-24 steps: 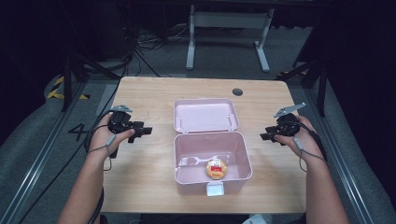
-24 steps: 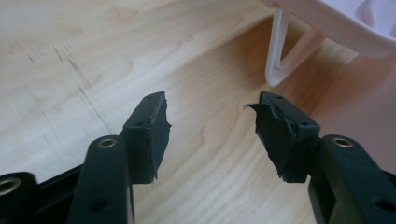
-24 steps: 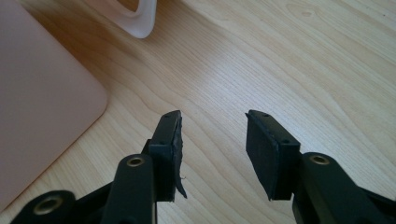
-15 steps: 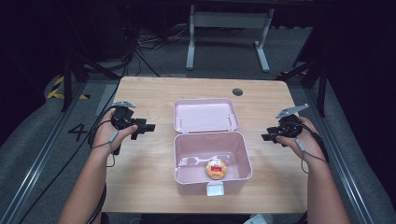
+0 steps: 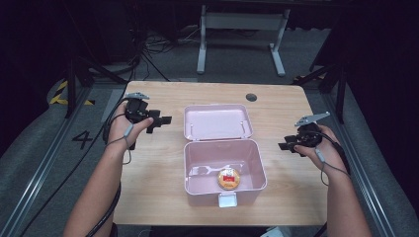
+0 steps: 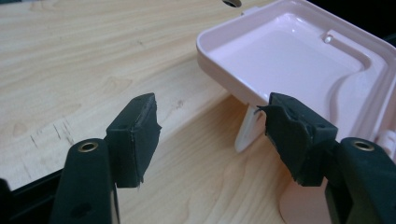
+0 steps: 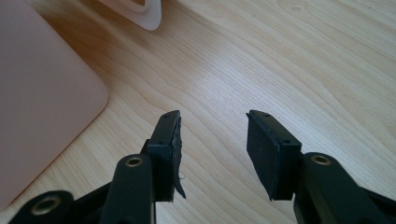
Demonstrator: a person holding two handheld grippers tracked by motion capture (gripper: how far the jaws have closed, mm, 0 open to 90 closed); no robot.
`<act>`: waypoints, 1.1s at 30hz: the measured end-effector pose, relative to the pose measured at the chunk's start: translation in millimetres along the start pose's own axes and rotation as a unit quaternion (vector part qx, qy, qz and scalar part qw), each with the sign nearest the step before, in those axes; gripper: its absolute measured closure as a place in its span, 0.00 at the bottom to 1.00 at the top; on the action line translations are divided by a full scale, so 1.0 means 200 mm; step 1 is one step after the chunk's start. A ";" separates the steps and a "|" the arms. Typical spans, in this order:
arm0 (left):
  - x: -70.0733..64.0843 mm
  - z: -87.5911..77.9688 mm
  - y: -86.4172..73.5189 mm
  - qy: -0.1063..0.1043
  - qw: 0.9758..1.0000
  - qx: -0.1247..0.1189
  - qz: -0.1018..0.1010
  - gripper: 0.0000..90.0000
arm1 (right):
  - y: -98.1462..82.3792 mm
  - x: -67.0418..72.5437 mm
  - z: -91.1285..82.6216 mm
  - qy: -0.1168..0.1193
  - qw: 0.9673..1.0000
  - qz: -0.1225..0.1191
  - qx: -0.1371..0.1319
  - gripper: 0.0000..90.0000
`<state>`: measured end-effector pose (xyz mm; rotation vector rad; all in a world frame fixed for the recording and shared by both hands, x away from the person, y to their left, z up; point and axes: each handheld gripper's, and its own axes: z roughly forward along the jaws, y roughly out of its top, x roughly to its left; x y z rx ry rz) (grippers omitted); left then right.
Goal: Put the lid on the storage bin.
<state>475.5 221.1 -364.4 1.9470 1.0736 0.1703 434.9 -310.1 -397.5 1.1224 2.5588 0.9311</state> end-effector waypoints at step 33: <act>0.00 0.42 0.14 -0.026 0.998 0.050 -0.032 0.45 | -0.01 0.01 0.00 0.002 1.000 0.005 -0.003 0.62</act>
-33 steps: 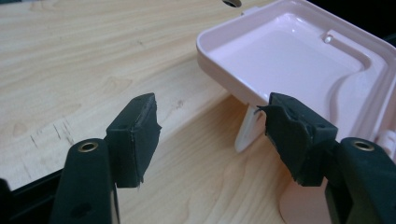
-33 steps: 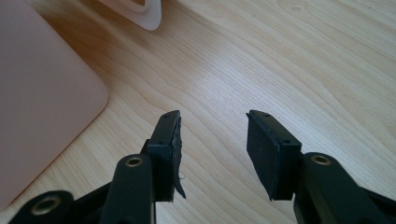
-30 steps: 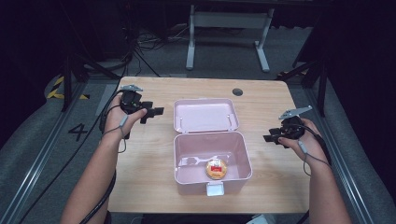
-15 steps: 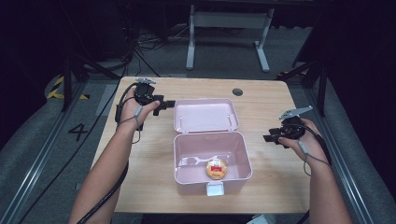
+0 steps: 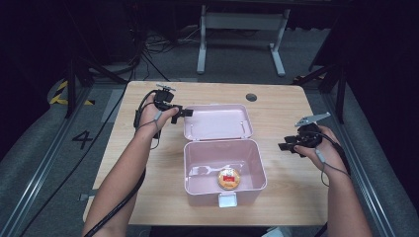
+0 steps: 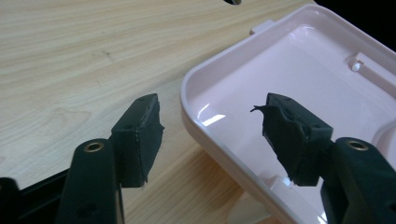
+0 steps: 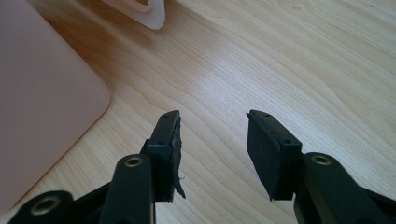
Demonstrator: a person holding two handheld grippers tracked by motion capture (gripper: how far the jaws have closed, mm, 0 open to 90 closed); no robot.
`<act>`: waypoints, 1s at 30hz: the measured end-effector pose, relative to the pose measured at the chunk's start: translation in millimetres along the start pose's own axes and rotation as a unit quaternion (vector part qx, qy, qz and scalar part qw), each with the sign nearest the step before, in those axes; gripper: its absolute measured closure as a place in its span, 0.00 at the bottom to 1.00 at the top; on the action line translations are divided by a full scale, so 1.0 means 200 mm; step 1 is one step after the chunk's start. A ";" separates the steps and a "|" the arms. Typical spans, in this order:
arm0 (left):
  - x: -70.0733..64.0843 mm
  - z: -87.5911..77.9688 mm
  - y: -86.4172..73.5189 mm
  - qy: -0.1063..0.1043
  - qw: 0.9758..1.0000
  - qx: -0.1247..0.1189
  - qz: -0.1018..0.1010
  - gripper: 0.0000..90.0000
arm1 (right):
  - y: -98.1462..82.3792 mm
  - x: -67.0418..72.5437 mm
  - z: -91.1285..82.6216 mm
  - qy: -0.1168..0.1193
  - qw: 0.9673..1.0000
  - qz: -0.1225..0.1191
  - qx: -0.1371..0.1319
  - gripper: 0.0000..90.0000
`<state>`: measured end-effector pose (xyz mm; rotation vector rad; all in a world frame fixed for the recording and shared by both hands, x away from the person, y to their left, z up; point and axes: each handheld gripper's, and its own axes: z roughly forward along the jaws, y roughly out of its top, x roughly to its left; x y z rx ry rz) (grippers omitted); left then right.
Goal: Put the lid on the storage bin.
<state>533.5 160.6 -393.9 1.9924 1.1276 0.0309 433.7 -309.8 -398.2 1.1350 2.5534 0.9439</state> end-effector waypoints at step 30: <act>-0.03 0.03 0.04 0.010 0.999 0.000 -0.033 0.73 | 0.00 0.00 -0.01 0.004 1.000 0.000 -0.003 0.62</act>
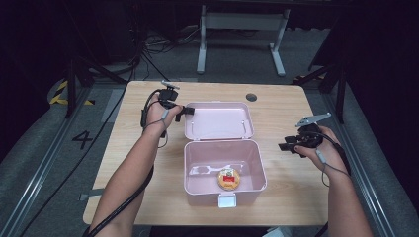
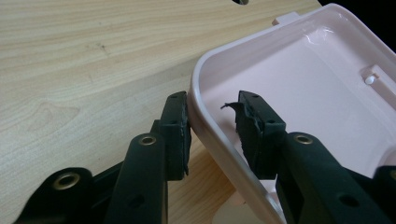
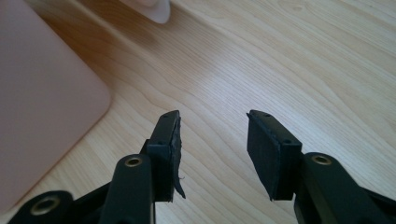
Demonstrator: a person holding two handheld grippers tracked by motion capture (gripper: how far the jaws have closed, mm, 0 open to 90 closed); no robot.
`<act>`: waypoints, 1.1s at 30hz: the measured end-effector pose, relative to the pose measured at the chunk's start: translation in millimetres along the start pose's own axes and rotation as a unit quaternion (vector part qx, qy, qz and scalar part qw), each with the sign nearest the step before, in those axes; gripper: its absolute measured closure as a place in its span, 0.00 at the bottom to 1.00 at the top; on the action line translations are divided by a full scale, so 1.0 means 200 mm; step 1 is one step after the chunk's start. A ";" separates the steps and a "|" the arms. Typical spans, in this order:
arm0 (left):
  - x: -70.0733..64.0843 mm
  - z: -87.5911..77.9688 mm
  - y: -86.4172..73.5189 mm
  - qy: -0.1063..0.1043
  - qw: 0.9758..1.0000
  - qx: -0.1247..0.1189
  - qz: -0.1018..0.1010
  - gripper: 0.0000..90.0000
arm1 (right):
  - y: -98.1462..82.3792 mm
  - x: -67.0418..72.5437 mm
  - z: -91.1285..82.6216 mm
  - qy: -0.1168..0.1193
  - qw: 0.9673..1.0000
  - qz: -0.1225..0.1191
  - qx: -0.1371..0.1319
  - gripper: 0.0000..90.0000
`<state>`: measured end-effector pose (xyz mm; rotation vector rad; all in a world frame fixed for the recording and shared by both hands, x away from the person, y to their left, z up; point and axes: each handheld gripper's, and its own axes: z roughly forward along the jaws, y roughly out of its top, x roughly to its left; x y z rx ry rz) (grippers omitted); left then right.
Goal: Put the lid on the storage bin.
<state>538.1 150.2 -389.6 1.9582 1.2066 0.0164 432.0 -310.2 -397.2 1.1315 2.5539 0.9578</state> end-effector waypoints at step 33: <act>-0.17 -0.28 0.12 -0.002 0.994 -0.091 0.056 0.82 | 0.01 0.02 -0.02 0.002 1.000 -0.005 -0.007 0.63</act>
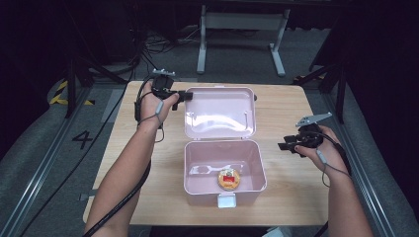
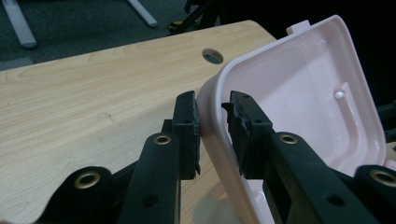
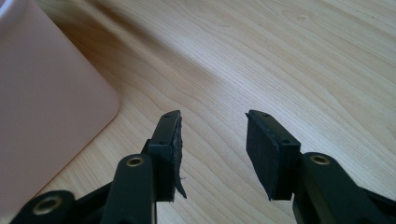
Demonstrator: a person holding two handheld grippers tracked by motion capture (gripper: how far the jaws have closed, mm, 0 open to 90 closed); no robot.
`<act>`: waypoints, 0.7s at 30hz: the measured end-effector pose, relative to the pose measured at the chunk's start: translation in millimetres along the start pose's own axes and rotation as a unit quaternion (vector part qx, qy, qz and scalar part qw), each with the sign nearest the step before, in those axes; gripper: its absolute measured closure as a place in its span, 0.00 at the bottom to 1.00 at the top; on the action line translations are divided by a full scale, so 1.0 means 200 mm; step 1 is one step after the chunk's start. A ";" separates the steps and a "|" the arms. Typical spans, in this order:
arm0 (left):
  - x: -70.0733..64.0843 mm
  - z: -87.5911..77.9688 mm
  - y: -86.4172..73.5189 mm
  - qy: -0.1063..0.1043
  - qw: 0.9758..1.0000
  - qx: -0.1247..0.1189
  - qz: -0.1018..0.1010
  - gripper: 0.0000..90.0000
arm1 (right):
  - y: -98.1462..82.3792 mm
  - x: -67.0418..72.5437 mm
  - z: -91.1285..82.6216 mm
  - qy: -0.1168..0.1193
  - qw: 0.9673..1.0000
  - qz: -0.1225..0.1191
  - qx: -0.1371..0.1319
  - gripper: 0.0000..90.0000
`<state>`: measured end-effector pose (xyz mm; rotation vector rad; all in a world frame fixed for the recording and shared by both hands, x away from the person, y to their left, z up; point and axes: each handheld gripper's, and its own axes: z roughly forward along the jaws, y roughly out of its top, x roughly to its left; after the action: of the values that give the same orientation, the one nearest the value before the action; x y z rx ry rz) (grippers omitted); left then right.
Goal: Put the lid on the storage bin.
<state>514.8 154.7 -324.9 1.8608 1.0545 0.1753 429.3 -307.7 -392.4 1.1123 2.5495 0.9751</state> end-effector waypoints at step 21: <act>-0.16 -0.19 0.02 -0.010 0.997 -0.048 0.059 0.84 | 0.02 0.02 -0.03 0.001 1.000 -0.003 -0.013 0.64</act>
<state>478.1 156.6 -291.3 1.8346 0.9085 0.2710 425.2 -306.3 -384.6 1.0957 2.5326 1.0052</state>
